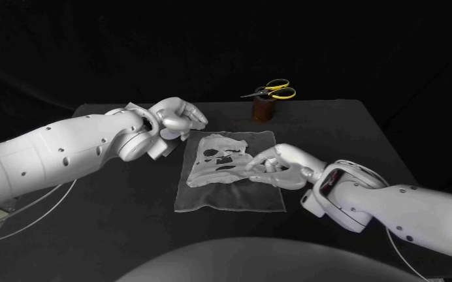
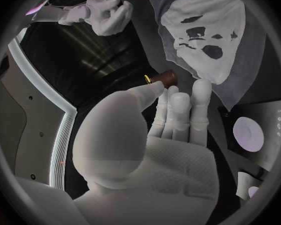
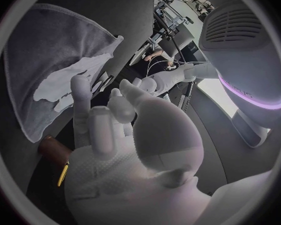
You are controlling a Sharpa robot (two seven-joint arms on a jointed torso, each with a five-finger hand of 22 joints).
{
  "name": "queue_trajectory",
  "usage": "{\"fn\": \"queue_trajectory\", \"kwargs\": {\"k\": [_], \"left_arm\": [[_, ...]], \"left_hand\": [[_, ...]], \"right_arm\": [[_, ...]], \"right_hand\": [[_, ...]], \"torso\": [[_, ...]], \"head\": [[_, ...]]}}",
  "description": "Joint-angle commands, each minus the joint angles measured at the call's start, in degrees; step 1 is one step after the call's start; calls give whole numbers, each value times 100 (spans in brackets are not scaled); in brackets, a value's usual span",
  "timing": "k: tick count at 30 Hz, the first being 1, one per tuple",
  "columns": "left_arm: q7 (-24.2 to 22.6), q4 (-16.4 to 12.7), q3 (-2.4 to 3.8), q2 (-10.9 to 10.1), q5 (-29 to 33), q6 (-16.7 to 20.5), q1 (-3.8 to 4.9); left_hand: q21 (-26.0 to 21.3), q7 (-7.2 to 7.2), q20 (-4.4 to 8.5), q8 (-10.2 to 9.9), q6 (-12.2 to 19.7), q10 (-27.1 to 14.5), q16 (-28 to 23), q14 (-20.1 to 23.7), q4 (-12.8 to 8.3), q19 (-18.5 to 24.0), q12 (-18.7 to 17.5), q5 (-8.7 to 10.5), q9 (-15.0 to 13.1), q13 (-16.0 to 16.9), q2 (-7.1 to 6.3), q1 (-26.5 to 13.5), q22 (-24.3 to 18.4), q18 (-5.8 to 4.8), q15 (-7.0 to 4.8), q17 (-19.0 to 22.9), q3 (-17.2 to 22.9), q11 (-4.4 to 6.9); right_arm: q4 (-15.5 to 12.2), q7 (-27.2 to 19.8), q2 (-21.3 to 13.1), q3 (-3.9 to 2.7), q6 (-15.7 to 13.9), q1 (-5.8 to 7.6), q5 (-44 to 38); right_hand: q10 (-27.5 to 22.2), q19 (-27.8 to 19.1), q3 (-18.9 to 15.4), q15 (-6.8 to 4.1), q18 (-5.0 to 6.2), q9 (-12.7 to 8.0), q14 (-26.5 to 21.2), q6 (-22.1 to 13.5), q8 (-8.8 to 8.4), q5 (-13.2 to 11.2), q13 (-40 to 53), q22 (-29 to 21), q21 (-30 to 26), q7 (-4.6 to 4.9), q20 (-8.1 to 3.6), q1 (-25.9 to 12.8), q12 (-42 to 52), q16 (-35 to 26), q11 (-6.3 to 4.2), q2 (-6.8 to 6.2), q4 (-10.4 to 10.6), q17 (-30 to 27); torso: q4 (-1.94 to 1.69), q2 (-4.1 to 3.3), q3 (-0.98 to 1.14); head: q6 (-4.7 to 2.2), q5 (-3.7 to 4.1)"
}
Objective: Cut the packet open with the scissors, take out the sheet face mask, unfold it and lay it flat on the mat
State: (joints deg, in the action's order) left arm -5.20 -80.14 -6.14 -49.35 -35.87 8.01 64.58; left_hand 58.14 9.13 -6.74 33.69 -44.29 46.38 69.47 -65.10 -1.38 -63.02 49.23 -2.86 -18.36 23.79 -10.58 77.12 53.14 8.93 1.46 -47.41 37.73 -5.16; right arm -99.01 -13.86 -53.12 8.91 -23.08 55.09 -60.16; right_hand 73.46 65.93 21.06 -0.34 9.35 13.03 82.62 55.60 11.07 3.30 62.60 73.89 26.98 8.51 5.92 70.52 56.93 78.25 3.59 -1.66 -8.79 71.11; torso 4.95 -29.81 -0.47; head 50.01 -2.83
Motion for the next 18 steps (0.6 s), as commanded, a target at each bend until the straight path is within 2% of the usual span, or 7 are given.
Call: {"fn": "queue_trajectory", "kwargs": {"k": [1, 3, 4, 5, 10, 13, 18], "left_arm": [[-661, -391, -17, -254, -755, 21, -94], [-743, -622, -38, -435, -1185, 26, -171], [-780, -738, -54, -526, -1430, 49, -211], [-808, -844, -76, -614, -1674, 75, -244], [-836, -1163, -218, -896, -2656, 183, -317], [-775, -1266, -288, -982, -3366, 209, -354], [-633, -1361, -350, -1001, -4184, 225, -464]], "left_hand": [[47, -42, 19, 51, -112, 161, 19, -42, 26, -76, 34, 5, -2, -43, -93, -28, 55, 22, -40, 1, -148, 38], [171, -74, 34, 51, -143, 265, 158, -224, 63, -210, 91, 5, 16, -43, -179, -97, 196, -15, -63, -223, -278, 70], [378, -103, 55, 46, -174, 374, 390, -511, 91, -410, 181, 8, 33, -17, -242, -141, 423, -71, -89, -629, -389, 103], [437, -138, 83, 44, -225, 425, 459, -597, 111, -486, 246, 5, 52, 5, -280, -151, 479, -84, -123, -709, -472, 141], [848, -234, 179, 21, -415, 626, 851, -1075, 185, -884, 596, 4, 127, 165, -398, -151, 923, -196, -224, -1406, -757, 252], [1032, -268, 218, 8, -495, 647, 1010, -1259, 238, -1042, 709, 4, 162, 226, -462, -168, 1125, -245, -262, -1714, -892, 294], [1280, -296, 255, -32, -536, 663, 1211, -1478, 316, -1235, 805, 4, 212, 278, -548, -183, 1400, -310, -297, -2111, -1092, 332]], "right_arm": [[-44, 37, -262, 9, 403, -22, -115], [-43, 162, -416, 14, 394, -45, -473], [-43, 232, -487, 15, 367, -55, -677], [-44, 298, -550, 17, 329, -63, -878], [-65, 582, -734, 28, 184, -107, -1690], [-65, 788, -791, 46, 73, -176, -2203], [-23, 1099, -774, 65, -109, -366, -2819]], "right_hand": [[-61, -39, 9, -9, 114, -14, -47, 65, 32, 30, -130, -44, -73, -10, -9, 4, -125, -44, -24, -96, -77, -61], [-54, -37, 18, -16, 114, -23, -46, 82, 35, 56, -155, -54, -87, -17, -15, 16, -135, -46, -32, -136, -115, -64], [-36, -27, 4, -19, 112, -30, -39, 89, 35, 66, -158, -57, -81, -19, -18, -2, -123, -40, -33, -182, -129, -55], [-6, 5, -13, -24, 103, -35, -22, 109, 41, 79, -156, -49, -32, -27, -22, -23, -100, -23, -38, -226, -141, -32], [87, 106, -65, -45, 79, -52, 27, 158, 54, 102, -139, -27, 113, -54, -40, -72, -24, 22, -61, -352, -180, 27], [165, 176, -111, -59, 62, -62, 70, 192, 65, 95, -89, -9, 213, -72, -53, -107, 68, 68, -78, -423, -191, 91], [259, 260, -157, -73, 41, -77, 120, 201, 63, 72, -2, 20, 344, -86, -66, -116, 202, 127, -92, -491, -211, 173]], "torso": [[-23, 36, 1], [-32, 51, 0], [-34, 57, 3], [-38, 63, 6], [-47, 82, 8], [-43, 88, 9], [-41, 107, 6]], "head": [[-1, -18], [-1, -3], [-1, -1], [-1, 2], [-1, 46], [-1, 43], [-1, 29]]}}
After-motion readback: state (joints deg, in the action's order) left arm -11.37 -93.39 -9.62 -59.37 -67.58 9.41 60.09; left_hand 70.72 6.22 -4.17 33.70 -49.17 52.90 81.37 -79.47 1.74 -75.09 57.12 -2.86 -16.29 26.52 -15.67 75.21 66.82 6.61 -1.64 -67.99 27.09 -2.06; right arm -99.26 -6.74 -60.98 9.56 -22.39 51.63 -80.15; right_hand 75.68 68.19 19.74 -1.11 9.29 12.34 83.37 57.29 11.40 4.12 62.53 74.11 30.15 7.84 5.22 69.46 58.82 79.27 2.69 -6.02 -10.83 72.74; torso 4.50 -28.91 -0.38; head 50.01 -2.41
